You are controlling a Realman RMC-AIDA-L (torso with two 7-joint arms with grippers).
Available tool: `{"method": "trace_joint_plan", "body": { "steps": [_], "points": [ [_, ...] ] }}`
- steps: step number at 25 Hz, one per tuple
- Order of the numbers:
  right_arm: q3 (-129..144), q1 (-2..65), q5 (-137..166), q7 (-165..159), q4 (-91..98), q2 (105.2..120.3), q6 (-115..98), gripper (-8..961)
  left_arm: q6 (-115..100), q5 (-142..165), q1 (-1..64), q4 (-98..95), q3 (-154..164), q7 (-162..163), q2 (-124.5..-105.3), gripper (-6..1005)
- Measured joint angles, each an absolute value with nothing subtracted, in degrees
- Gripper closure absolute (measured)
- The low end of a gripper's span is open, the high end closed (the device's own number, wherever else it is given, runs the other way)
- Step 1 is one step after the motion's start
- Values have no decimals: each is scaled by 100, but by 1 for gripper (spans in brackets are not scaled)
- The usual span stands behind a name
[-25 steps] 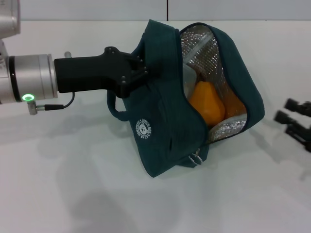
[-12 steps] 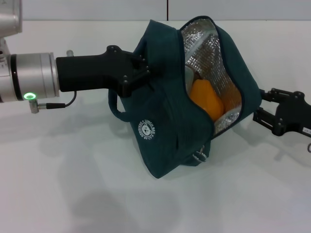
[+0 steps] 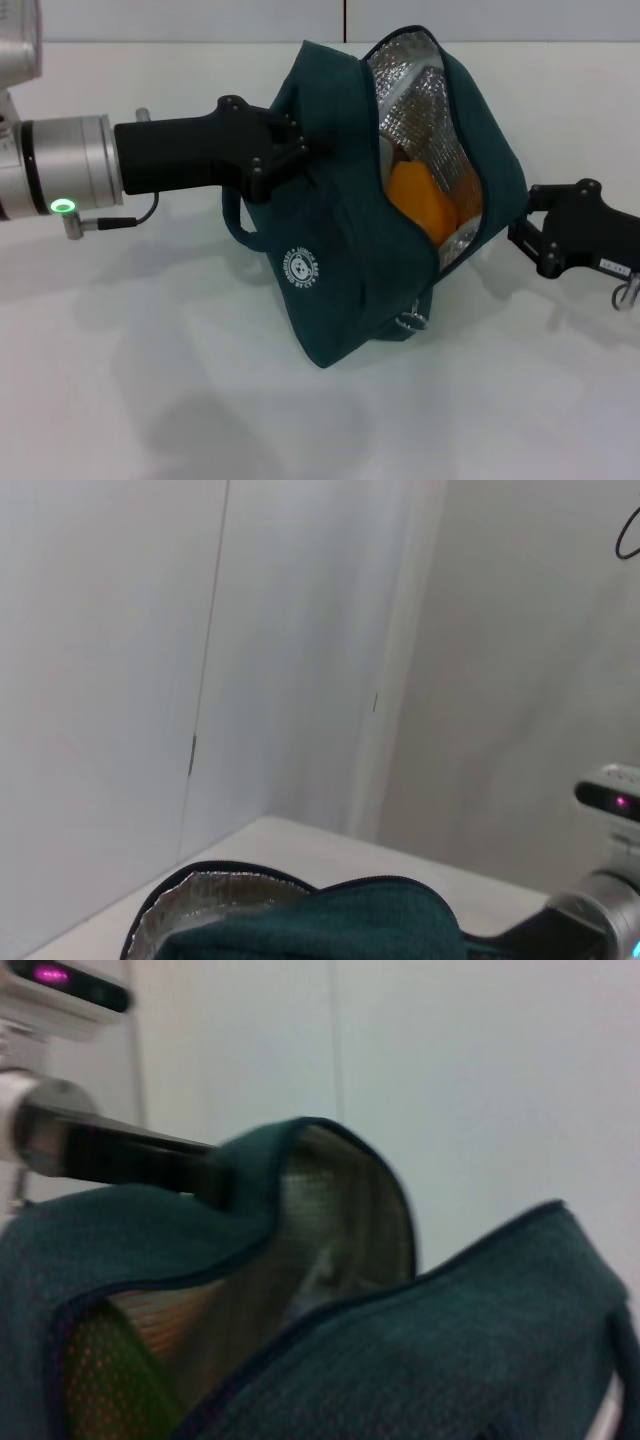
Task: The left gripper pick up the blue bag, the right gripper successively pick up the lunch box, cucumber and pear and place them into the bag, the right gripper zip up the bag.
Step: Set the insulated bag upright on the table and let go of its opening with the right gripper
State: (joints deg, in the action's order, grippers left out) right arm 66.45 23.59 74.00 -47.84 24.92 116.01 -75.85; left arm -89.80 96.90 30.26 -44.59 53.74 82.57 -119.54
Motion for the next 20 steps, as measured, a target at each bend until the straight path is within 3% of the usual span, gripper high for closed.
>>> {"method": "trace_joint_plan", "body": {
  "steps": [6,14,20],
  "points": [
    [6631,2083,7026,-4059,2564,11575,-8671,857,-9006,9419,2938,-4034,5379,7660,-11956,856],
    [6584,1718,6724,-4021,2989,11479,-9570,884,-9292,8530,2483,-3267,5355,6313,-11959,855],
    [6600,1751,6749,-4097,2951,11496,-9640,873,-9411,8034,2345,-2545,5390,5312,-11984,643]
  ]
}}
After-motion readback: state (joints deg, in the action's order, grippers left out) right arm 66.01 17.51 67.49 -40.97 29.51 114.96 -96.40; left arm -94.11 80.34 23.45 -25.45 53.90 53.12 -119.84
